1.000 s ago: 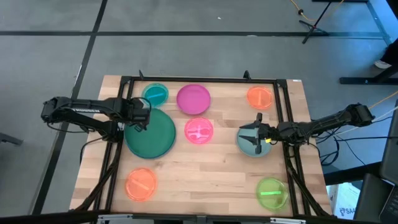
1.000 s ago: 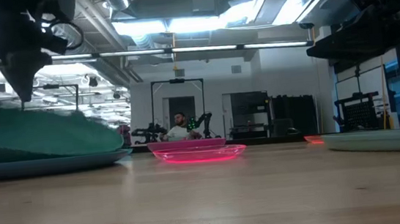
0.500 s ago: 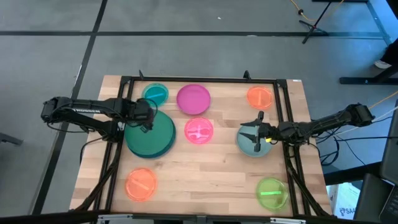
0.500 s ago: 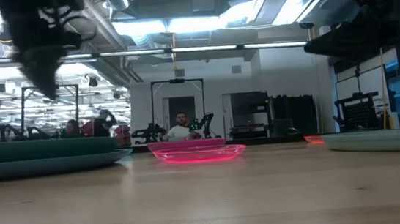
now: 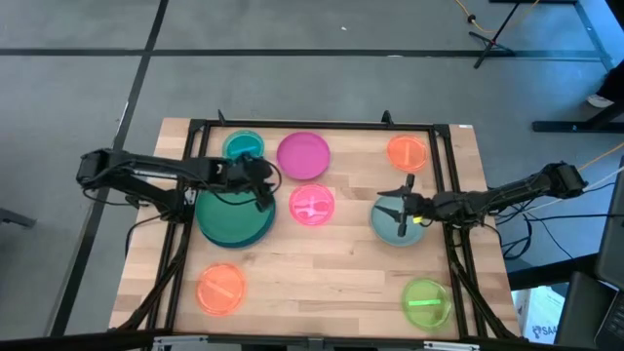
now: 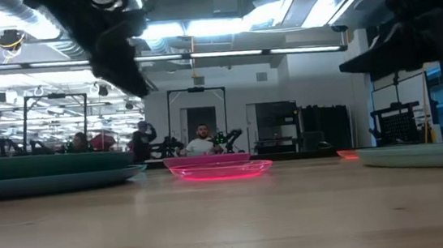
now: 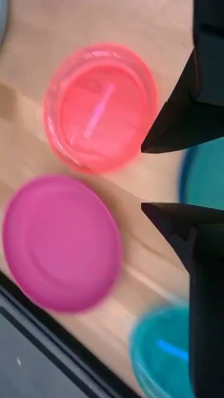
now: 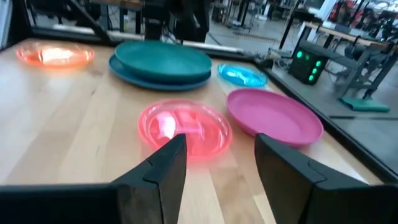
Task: Stack plastic plates
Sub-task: Stack the dark pink plate on top of the green plate
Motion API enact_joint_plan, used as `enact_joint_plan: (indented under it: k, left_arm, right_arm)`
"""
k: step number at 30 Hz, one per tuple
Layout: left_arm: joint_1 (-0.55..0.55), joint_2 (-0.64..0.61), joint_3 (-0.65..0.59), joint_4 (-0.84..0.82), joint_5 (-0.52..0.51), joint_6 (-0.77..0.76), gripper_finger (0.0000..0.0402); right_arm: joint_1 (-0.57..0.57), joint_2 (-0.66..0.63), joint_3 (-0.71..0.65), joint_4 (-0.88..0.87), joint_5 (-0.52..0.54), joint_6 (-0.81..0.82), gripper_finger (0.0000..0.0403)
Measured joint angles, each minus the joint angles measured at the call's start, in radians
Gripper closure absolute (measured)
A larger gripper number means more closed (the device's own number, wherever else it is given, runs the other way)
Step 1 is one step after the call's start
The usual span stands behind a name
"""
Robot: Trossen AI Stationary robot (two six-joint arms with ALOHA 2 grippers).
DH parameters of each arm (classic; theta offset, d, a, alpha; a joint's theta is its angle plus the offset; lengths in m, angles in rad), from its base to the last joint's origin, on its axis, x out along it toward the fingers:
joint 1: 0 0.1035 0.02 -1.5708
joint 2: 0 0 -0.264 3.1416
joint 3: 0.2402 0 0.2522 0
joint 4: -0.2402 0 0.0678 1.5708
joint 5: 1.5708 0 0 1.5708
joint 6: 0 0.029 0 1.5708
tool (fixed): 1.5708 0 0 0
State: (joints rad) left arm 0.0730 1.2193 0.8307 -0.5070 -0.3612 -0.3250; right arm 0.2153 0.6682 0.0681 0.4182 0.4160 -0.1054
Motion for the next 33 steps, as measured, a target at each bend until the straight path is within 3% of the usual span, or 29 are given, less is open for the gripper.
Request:
enact_joint_plan:
  k: [10,18,22,33]
  left_arm:
    - [-0.009,0.235,0.0,0.274,0.039,0.245,0.0269]
    - [0.062,0.397,0.0,0.305,0.013,0.499,0.0269]
    - [0.117,0.454,0.0,0.34,-0.034,0.521,0.0269]
    - [0.209,0.497,0.0,0.438,-0.038,0.522,0.0269]
  right_arm:
    - [0.0,0.0,0.0,-0.022,0.002,0.002,0.0221]
    - [0.0,0.0,0.0,-0.008,0.027,-0.004,0.0221]
    - [0.0,0.0,0.0,-0.008,0.026,-0.004,0.0221]
    - [0.0,0.0,0.0,-0.008,0.026,-0.005,0.0221]
